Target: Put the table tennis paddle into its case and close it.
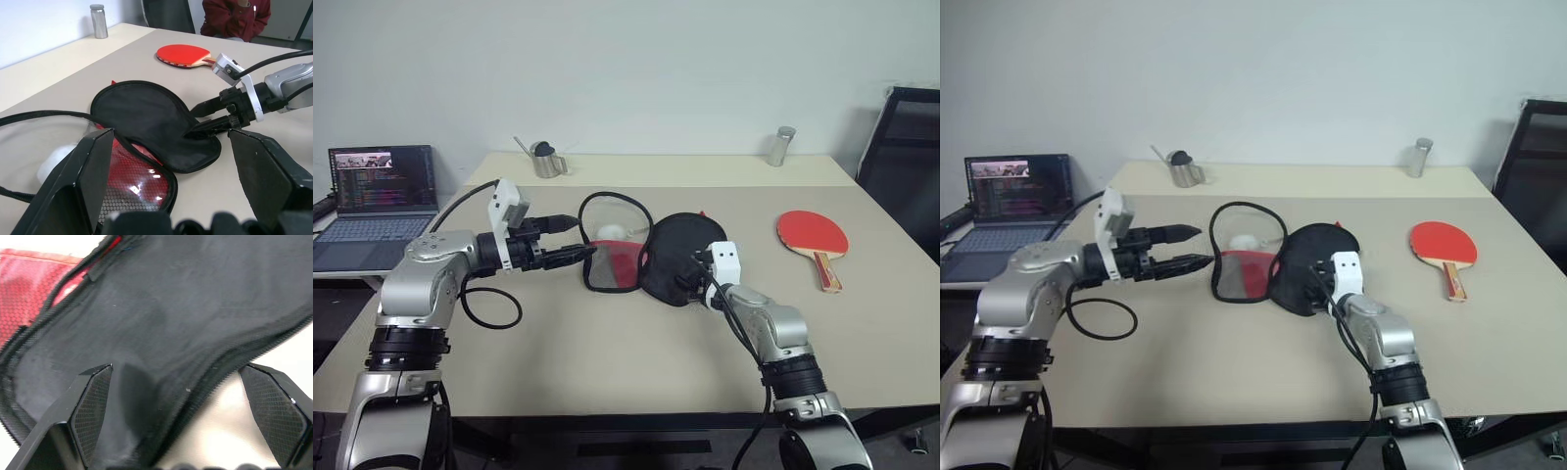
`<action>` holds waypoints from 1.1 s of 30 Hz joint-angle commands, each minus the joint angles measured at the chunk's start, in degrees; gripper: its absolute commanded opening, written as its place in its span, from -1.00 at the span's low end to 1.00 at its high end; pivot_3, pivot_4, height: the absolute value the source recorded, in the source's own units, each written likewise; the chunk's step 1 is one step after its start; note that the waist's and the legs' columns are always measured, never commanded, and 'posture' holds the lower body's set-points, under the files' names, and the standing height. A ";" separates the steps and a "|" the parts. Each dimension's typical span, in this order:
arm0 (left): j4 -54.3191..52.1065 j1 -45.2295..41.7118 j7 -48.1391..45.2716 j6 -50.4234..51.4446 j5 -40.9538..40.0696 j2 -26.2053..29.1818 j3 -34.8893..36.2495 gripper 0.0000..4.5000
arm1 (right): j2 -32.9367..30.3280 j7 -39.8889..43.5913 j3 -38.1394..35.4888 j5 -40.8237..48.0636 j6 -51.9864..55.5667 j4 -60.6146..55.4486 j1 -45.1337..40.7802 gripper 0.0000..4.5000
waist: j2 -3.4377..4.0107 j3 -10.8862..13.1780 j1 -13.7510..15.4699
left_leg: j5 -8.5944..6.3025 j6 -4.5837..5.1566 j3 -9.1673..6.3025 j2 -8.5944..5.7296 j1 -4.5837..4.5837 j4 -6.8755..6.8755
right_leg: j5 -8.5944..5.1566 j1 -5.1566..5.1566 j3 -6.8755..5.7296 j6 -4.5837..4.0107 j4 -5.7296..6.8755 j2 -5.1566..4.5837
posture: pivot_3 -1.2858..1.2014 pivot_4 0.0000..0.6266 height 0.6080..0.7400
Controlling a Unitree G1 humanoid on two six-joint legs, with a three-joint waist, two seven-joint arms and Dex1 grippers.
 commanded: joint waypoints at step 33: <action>-5.80 0.66 -0.61 1.67 -0.85 -3.51 -3.21 0.81 | -15.73 10.87 -6.25 4.01 10.00 -4.41 -1.53 -0.97 | 0.01 0.01 0.10 | 0.00 0.00 0.01 -0.01 -0.03 0.00 | 0.00 0.01 0.01 0.00 -0.02 0.00 | 0.03 -0.52 1.00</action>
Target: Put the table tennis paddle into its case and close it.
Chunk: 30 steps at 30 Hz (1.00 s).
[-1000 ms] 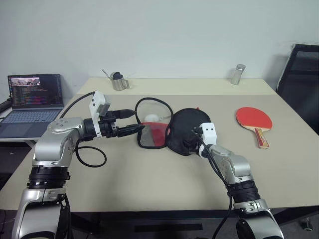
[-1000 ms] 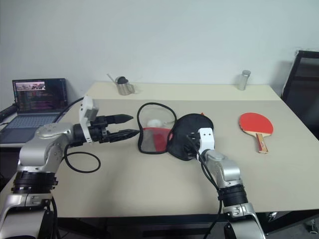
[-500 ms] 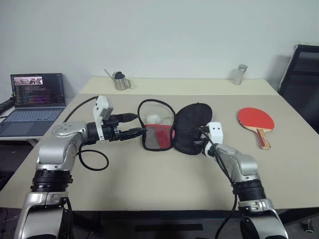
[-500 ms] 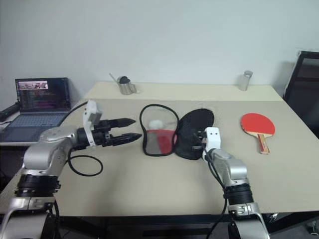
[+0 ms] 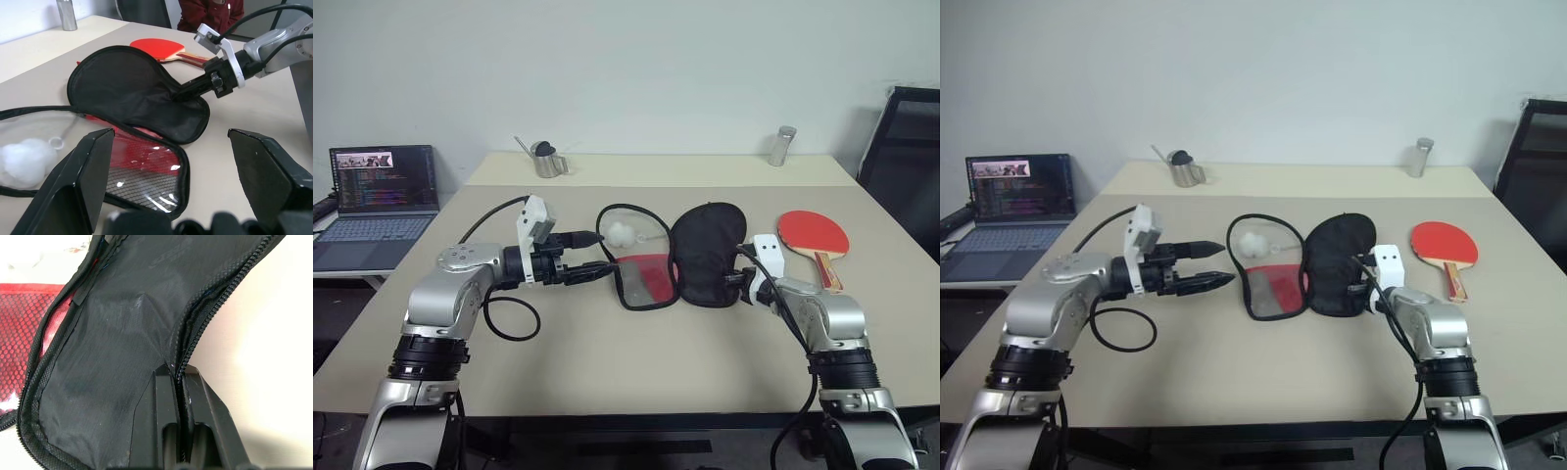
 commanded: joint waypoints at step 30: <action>-1.30 -1.20 -0.11 -0.77 -0.13 -0.42 -0.36 0.81 | -7.34 3.32 -3.22 -0.92 -3.68 2.02 -0.70 0.98 | 0.00 0.00 0.02 | 0.00 0.00 0.01 0.00 0.00 0.01 | 0.00 0.01 0.01 0.00 -0.01 0.00 | 0.03 -0.52 1.00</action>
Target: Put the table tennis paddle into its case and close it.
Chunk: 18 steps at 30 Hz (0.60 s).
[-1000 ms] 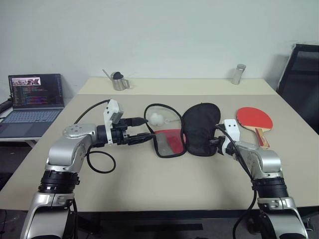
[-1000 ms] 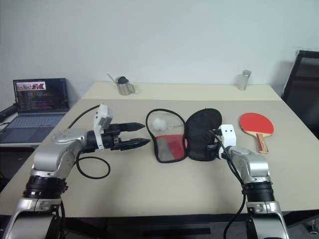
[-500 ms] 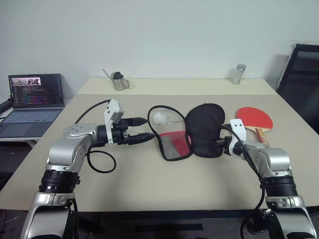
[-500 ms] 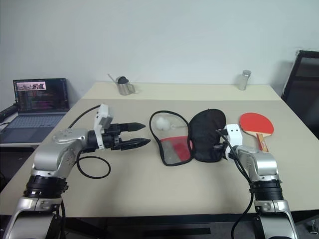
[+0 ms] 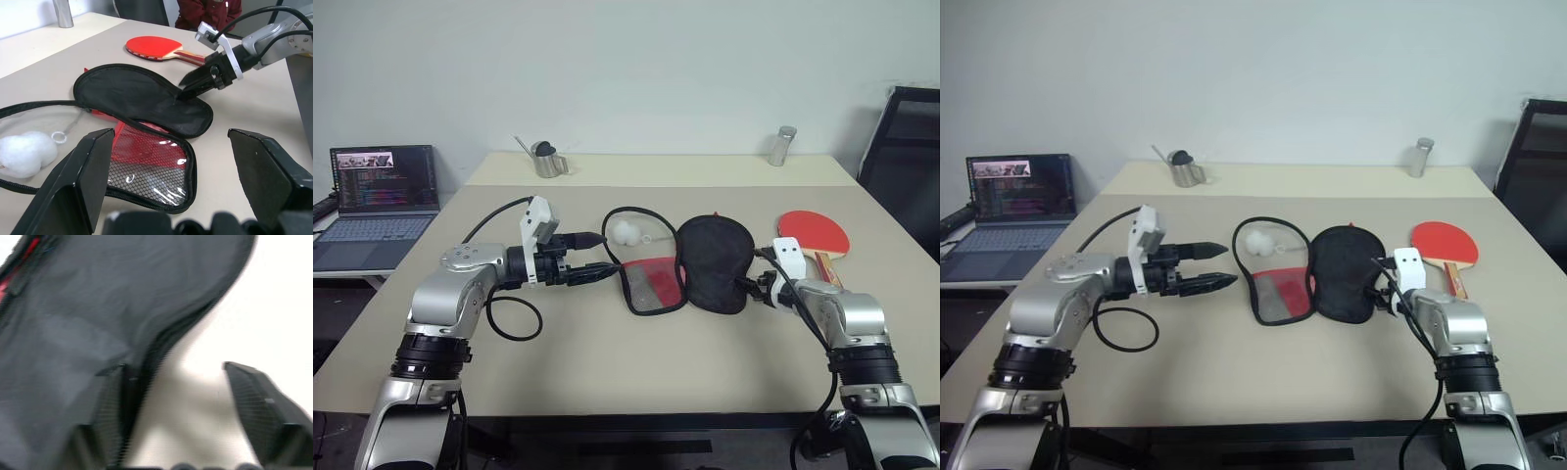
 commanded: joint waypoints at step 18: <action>-0.78 -5.43 0.35 -0.67 -0.43 -3.28 -0.33 0.81 | -13.07 -5.53 -10.92 -4.29 -15.11 20.15 -8.52 0.98 | 0.03 0.03 -0.31 | 0.00 0.00 0.10 -0.01 0.04 0.00 | 0.00 0.04 0.09 0.00 0.00 0.02 | 0.03 -0.52 1.00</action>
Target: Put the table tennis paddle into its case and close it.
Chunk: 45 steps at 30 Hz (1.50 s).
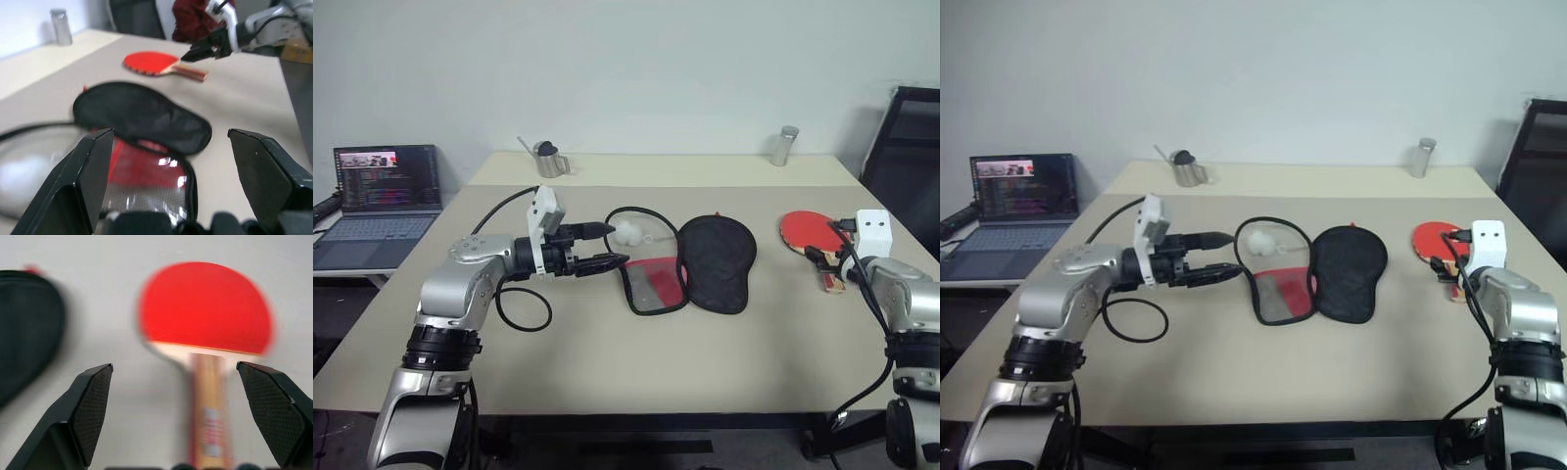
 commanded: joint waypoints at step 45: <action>1.17 -3.72 -2.36 -2.24 1.36 -1.74 -1.77 0.81 | -3.10 7.95 -0.55 2.83 17.24 -22.97 19.28 -0.41 | 0.07 0.03 0.70 | 0.00 0.00 -0.10 0.00 -0.04 0.04 | -0.01 0.04 -0.06 0.02 -0.02 0.01 | 0.03 -0.52 1.00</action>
